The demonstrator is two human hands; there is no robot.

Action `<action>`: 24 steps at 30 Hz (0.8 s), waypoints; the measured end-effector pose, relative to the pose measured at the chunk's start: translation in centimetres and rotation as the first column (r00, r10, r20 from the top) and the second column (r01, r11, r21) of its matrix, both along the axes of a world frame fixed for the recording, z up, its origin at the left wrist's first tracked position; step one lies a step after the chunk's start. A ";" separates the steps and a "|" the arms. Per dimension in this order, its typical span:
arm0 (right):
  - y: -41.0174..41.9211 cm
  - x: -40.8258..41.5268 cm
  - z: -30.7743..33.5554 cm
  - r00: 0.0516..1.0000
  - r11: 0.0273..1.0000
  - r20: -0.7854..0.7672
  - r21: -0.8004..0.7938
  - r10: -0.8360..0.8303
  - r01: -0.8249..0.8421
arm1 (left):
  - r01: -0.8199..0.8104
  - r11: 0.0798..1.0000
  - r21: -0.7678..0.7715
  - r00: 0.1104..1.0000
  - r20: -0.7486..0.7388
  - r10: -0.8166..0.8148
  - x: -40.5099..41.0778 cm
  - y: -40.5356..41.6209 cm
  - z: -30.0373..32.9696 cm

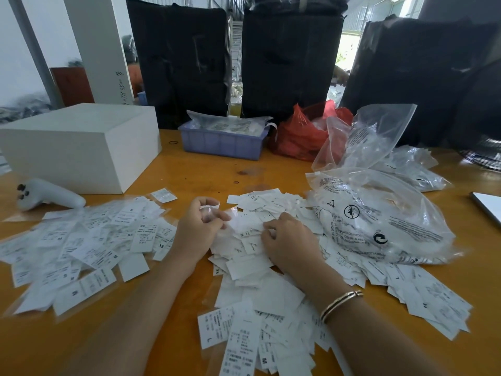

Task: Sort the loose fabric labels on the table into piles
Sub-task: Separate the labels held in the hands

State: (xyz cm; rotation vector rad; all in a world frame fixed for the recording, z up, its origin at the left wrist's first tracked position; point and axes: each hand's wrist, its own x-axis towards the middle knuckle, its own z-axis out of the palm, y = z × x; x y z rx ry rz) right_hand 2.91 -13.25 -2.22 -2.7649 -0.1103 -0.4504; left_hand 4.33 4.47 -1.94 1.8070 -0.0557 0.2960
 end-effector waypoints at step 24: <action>-1.2 0.7 0.4 0.997 0.729 0.053 0.681 0.048 -0.071 | 0.121 0.990 -0.072 0.992 -0.019 -0.122 -0.8 -0.7 0.6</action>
